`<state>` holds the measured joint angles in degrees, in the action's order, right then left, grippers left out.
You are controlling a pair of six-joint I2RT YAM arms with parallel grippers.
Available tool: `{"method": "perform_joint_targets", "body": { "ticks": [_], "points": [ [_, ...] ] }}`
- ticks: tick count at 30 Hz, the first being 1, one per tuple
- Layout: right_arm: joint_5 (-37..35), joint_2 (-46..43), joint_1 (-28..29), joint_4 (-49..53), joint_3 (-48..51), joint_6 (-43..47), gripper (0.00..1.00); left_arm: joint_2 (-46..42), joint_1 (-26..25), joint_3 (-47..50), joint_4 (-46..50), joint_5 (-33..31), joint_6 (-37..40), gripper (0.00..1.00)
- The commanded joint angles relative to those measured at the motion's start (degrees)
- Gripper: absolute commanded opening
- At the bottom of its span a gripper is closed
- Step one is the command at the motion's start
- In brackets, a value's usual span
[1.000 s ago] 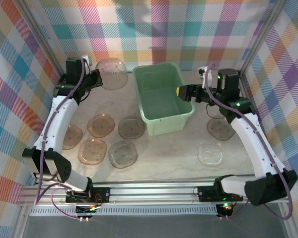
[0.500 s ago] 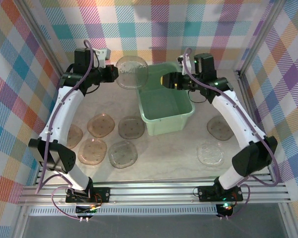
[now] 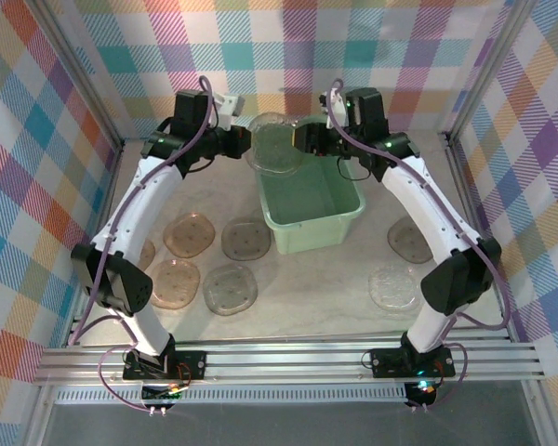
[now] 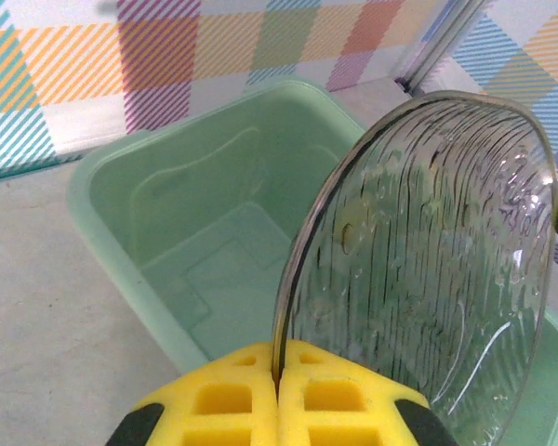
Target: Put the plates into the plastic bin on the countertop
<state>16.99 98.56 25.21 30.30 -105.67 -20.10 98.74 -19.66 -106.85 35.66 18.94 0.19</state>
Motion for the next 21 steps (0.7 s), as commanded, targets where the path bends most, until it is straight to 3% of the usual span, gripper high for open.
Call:
{"method": "perform_joint_targets", "body": {
  "ticks": [1, 15, 21],
  "points": [
    [-6.1, 0.0, 0.1, 2.1, -1.1, 0.9, 0.43, -0.1, -1.5, -2.1, -2.3, -1.6, 2.4, 0.00],
    [-11.9, -5.4, 0.1, -0.8, 5.0, 2.6, 0.47, 0.4, -2.6, -2.8, -4.0, -5.7, 2.1, 0.00],
    [-11.2, -3.5, 0.1, -0.6, 4.2, 1.5, 0.38, 0.9, -3.1, -3.8, -5.4, -4.2, 2.0, 0.00]
  ]
}}
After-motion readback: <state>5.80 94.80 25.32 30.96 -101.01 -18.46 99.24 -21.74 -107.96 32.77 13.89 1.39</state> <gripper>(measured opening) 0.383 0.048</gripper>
